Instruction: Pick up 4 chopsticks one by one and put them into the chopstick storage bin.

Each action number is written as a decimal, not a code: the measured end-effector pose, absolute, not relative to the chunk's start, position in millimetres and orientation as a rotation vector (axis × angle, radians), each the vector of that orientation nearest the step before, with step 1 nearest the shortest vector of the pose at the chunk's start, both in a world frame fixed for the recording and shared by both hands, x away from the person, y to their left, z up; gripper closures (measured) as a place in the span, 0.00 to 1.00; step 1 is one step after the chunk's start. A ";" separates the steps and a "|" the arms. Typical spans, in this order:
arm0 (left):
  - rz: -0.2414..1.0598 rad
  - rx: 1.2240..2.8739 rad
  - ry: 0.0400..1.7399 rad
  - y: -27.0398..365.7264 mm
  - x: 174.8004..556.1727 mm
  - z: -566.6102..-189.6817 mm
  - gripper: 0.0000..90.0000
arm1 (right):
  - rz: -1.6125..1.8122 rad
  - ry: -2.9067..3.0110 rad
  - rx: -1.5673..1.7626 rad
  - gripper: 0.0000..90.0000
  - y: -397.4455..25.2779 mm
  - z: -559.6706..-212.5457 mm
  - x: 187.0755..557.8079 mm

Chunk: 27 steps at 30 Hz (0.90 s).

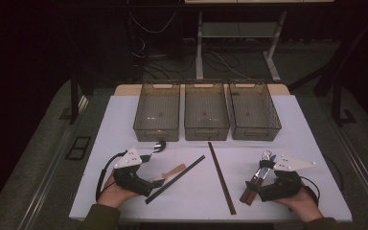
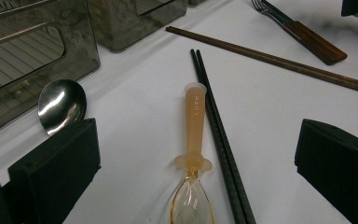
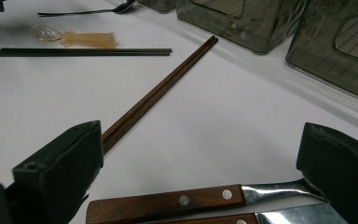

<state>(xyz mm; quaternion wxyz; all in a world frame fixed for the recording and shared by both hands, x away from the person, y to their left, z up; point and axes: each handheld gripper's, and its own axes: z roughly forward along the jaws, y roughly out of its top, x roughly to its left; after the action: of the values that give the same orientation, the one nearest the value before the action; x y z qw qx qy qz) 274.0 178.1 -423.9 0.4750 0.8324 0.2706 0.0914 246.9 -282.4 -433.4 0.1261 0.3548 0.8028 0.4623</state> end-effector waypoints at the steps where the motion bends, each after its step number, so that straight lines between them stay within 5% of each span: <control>1: 0.225 2.037 0.661 178.1 274.2 -423.7 0.00 | 1.349 2.338 1.034 0.01 -282.5 -433.4 247.0; 18: 0.215 2.058 0.645 173.3 278.6 -421.9 0.04 | 1.369 2.332 1.058 0.01 -285.0 -433.2 249.0; 27: 0.199 2.055 0.635 166.9 276.5 -421.5 0.19 | 1.373 2.333 1.059 0.01 -284.6 -432.8 249.5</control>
<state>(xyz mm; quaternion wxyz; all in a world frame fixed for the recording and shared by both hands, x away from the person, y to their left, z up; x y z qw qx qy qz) 276.5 166.9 -421.5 0.4713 0.8391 0.2592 0.0811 249.5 -284.6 -432.8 0.1169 0.3618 0.7972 0.4690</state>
